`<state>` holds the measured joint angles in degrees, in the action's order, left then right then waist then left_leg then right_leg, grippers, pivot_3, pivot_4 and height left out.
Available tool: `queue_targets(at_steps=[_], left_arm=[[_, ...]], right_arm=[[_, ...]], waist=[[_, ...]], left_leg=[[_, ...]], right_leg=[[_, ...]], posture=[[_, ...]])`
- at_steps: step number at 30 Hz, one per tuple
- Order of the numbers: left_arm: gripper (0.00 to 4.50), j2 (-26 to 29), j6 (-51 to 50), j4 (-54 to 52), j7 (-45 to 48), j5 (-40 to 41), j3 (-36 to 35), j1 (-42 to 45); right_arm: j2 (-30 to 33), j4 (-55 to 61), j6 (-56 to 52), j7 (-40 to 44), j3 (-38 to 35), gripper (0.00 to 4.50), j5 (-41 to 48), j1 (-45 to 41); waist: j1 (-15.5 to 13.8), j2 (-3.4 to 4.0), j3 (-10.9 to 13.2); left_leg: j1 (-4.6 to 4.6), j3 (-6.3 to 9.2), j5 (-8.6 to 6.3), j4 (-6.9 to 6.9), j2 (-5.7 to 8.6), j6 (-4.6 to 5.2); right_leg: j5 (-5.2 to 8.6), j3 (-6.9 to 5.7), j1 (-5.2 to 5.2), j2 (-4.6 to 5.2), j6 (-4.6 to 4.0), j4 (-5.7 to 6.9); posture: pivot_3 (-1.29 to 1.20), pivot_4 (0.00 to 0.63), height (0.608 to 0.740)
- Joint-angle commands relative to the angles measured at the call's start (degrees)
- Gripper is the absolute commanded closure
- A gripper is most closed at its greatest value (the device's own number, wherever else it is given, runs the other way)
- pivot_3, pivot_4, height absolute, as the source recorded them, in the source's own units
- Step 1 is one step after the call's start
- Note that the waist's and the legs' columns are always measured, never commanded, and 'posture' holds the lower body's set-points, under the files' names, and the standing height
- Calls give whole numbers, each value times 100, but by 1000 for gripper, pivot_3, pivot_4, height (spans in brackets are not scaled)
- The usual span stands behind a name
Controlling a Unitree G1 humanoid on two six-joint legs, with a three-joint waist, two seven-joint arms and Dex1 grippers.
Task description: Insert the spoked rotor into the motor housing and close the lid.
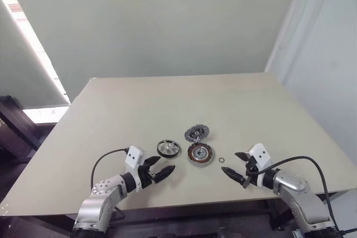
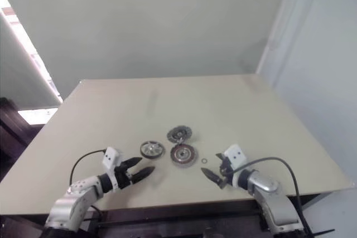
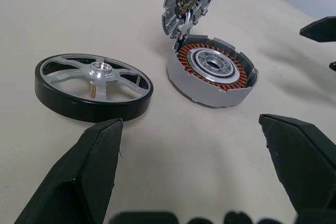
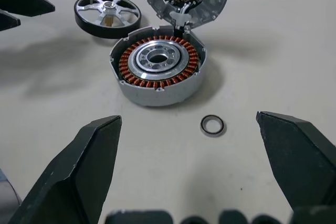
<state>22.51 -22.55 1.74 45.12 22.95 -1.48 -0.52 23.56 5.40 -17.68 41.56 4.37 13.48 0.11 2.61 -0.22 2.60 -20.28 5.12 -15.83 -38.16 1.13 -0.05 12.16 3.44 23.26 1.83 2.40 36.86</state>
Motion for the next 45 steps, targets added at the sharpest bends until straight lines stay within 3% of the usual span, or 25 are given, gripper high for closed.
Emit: queue_targets(at_steps=[1, 27, 35, 45], left_arm=[[26, 26, 37, -263, 9, 78, -68, 51], [26, 62, -128, -333, 256, 138, 27, 220], [26, 90, -142, -350, 340, 117, 81, 228], [26, 116, -118, -414, 622, -56, 722, 342]], right_arm=[[17, 126, 111, 48, -77, 0, 100, -172], [-232, 600, -514, -638, -368, 0, 397, -199], [-112, 664, -573, -619, -228, 0, 319, -144], [-233, -105, -902, -868, 279, 0, -158, -493]], waist=[[0, 0, 0], [1, 0, 0], [1, 0, 0], [1, 0, 0]], left_leg=[[0, 0, 0, 0, 0, 0], [-1, 0, 0, 0, 0, 0], [-2, 0, 0, 0, 0, 0], [-2, -3, 0, 0, 0, 0]], right_leg=[[0, 0, 0, 0, 0, 0], [0, 0, 1, 0, -1, 0], [1, 0, 2, 0, -1, 0], [1, 2, 3, 0, -2, 0]], posture=[[0, 0, 740], [0, 0, 740], [0, 0, 740], [0, 0, 740]])
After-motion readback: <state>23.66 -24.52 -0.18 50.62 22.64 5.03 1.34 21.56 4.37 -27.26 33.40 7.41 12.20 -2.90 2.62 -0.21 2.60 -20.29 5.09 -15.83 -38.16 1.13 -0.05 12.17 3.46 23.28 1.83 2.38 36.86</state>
